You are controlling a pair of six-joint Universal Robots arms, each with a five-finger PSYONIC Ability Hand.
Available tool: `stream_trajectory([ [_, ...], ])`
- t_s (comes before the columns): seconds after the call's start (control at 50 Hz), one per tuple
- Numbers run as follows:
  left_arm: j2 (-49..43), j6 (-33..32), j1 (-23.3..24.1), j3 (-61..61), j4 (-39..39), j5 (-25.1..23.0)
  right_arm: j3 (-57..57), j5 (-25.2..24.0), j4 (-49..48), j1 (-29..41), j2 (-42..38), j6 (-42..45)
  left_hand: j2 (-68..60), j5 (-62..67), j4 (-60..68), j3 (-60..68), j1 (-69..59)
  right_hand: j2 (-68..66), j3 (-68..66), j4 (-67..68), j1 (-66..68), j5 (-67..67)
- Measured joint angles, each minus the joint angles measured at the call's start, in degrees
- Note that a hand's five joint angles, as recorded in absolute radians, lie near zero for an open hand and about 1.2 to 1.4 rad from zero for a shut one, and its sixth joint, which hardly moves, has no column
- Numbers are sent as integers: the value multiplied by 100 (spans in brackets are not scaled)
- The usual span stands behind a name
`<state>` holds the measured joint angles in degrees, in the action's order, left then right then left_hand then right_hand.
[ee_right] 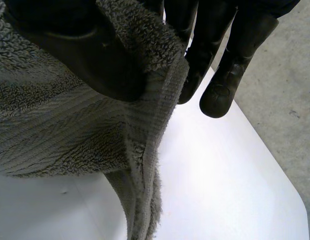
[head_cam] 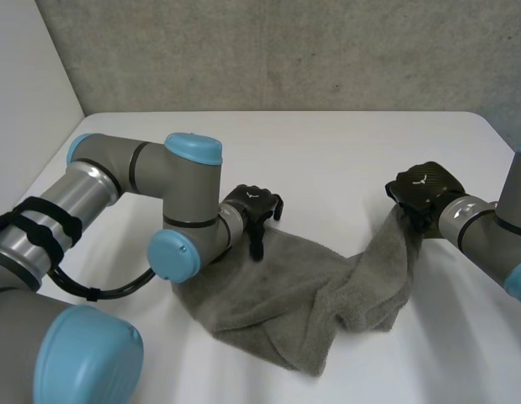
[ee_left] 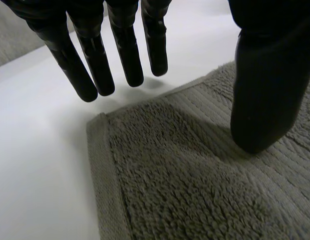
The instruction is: Fold the towel.
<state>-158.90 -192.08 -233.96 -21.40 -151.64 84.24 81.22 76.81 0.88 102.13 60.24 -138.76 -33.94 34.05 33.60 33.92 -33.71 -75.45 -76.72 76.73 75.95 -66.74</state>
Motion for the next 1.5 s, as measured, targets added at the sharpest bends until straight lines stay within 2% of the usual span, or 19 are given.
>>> stream_trajectory([
  [0.16, -354, 0, 7, 716, 667, 32, -8, -1, 0, -1, -47, 4, -330, 313, 347, 335, -338, 0, 0, 0, 0, 0],
  [0.42, -382, -4, 5, 753, 811, 100, -19, 0, 0, -1, -97, 7, -693, 656, 721, 693, -695, 0, 0, 0, 0, 0],
  [0.54, -378, 1, 5, 742, 795, 154, -13, 3, -1, 0, -109, 7, -2193, 2356, 2587, 2484, -1948, 0, 0, 0, 0, 0],
  [0.58, -376, 4, 6, 741, 794, 174, -11, 3, -1, 0, -113, 7, -2221, 2563, 2779, 2669, -1978, 0, 0, 0, 0, 0],
  [0.62, -361, 18, 5, 743, 791, 224, -10, 4, -2, 0, -115, 7, -2956, 3683, 3850, 3728, -2658, 0, 0, 0, 0, 0],
  [0.66, -343, 37, 4, 740, 796, 298, -10, 6, -3, 0, -116, 7, -3109, 4375, 4465, 4293, -2743, 0, 0, 0, 0, 0],
  [0.82, -134, 96, 0, 730, 801, 560, -7, 21, -7, 0, -120, 7, -3100, 4842, 4868, 4842, -2743, 0, 0, 0, 0, 0],
  [1.04, 110, 163, 15, 576, 810, 572, -9, 20, -5, 0, -118, 10, -3100, 5394, 5372, 5410, -2743, 0, 0, 0, 0, 0],
  [1.14, 115, 170, 31, 427, 807, 554, -10, 18, -2, 0, -117, 12, -3106, 5396, 5365, 5410, -2777, 0, 0, 0, 0, -2],
  [1.2, 110, 167, 35, 358, 794, 553, -10, 15, -1, 0, -117, 14, -3610, 4132, 4126, 4188, -3585, 0, 0, 0, 0, 0],
  [1.24, 105, 163, 35, 328, 783, 556, -10, 13, -1, 0, -117, 16, -3248, 3437, 3436, 3533, -3258, 0, 0, 0, 0, 0],
  [1.28, 96, 158, 31, 304, 763, 566, -7, 13, 0, 0, -117, 27, -2171, 2183, 2181, 2229, -2175, 0, 0, 0, 0, 0],
  [1.32, 90, 156, 26, 300, 749, 579, -1, 13, 0, 3, -117, 48, -1507, 1530, 1529, 1533, -1517, 0, 0, 0, 0, 0],
  [1.5, 80, 151, 9, 313, 692, 679, 25, 33, 0, 68, -132, 214, -863, 766, 913, 806, -875, 0, 0, 0, 0, 0],
])
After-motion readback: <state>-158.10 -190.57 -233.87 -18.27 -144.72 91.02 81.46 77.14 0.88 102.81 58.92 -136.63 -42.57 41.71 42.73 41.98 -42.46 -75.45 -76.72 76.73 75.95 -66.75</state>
